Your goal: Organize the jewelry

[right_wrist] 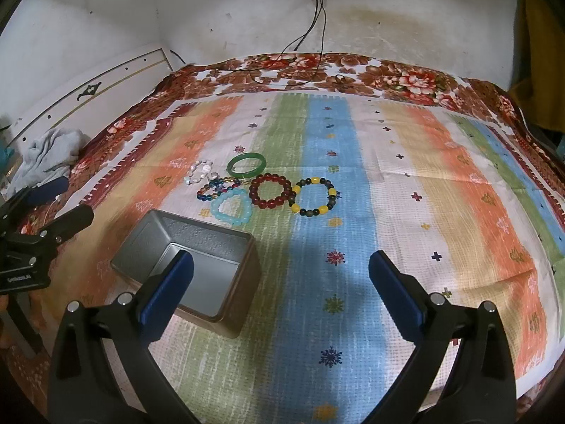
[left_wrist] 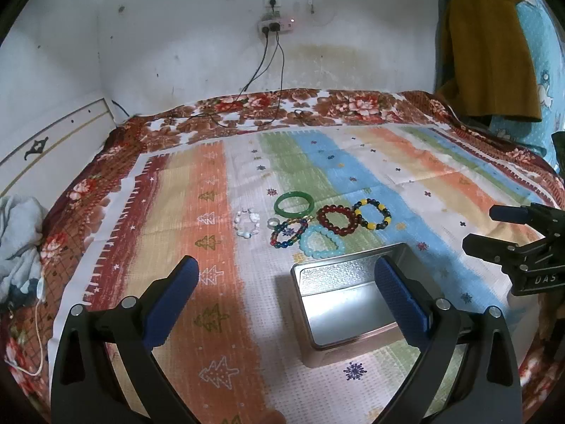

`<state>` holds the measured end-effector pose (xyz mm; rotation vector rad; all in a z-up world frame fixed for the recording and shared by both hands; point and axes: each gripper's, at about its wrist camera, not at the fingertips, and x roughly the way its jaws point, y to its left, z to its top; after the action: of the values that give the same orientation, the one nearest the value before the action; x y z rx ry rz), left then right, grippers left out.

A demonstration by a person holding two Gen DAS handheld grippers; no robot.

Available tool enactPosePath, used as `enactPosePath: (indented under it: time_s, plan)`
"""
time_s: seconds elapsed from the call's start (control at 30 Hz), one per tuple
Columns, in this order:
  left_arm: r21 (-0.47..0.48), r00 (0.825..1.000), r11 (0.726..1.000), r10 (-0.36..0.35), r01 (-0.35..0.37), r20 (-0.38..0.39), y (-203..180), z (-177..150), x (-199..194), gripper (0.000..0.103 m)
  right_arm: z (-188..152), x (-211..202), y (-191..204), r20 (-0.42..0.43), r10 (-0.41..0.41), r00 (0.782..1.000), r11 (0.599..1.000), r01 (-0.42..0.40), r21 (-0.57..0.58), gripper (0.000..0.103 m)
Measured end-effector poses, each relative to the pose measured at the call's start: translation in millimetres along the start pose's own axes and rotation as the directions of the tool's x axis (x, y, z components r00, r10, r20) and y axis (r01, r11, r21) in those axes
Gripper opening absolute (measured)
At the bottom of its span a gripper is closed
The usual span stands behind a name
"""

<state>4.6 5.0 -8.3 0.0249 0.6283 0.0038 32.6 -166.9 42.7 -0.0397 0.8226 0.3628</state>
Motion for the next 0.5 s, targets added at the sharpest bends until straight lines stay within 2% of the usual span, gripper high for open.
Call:
enactPosePath:
  time_s: [0.2,0.5]
  plan:
    - [-0.022,0.998,0.999,-0.046,0.045,-0.045,0.6,-3.7,4.9,0.098,0.5,2.3,3.0,-0.001,-0.002,1.000,1.000,0.002,-0.001,0.098]
    - [0.010,0.999,1.000,-0.012,0.013,-0.052,-4.9,-2.4,4.3,0.098,-0.7,3.1,3.6,-0.003,-0.004,1.000,1.000,0.004,-0.004,0.098]
